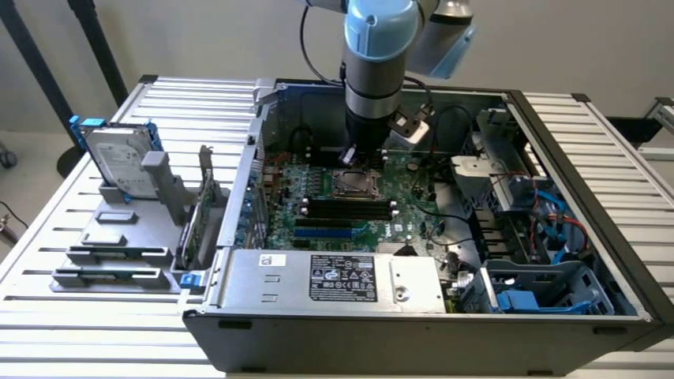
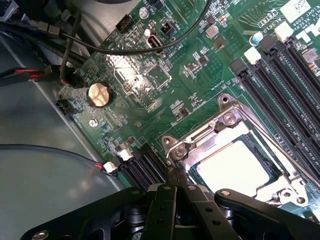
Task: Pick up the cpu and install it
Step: 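Install the first cpu locking lever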
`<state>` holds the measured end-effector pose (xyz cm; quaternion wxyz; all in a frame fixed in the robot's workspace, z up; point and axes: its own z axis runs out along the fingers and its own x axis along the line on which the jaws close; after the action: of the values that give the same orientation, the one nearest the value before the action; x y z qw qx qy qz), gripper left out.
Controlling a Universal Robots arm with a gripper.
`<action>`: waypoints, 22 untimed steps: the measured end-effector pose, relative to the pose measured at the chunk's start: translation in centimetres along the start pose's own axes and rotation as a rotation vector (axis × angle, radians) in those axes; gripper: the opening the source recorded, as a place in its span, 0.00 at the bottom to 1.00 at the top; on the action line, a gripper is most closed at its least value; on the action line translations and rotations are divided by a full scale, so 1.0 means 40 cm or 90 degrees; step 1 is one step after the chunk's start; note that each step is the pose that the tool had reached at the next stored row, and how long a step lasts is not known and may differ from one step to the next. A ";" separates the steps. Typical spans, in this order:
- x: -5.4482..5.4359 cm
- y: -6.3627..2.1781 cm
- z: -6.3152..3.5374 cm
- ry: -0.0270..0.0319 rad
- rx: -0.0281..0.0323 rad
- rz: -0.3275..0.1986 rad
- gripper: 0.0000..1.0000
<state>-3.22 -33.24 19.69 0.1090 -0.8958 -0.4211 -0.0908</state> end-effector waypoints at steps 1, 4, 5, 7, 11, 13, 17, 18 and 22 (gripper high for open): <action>-0.001 0.001 0.000 0.0023 0.0020 0.000 0.11; -0.003 0.002 0.001 0.0140 0.0119 0.001 0.11; -0.003 0.002 0.002 0.0178 0.0151 0.002 0.11; -0.004 0.003 0.001 0.0213 0.0188 0.002 0.11; -0.007 0.006 0.000 0.0234 0.0225 0.003 0.11; -0.008 0.007 0.000 0.0234 0.0240 0.004 0.11; -0.010 0.008 0.002 0.0244 0.0263 0.004 0.11; -0.011 0.008 0.004 0.0248 0.0269 0.004 0.11; -0.013 0.009 0.008 0.0268 0.0295 0.005 0.11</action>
<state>-3.22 -33.77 19.20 0.1389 -0.8925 -0.4175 -0.0994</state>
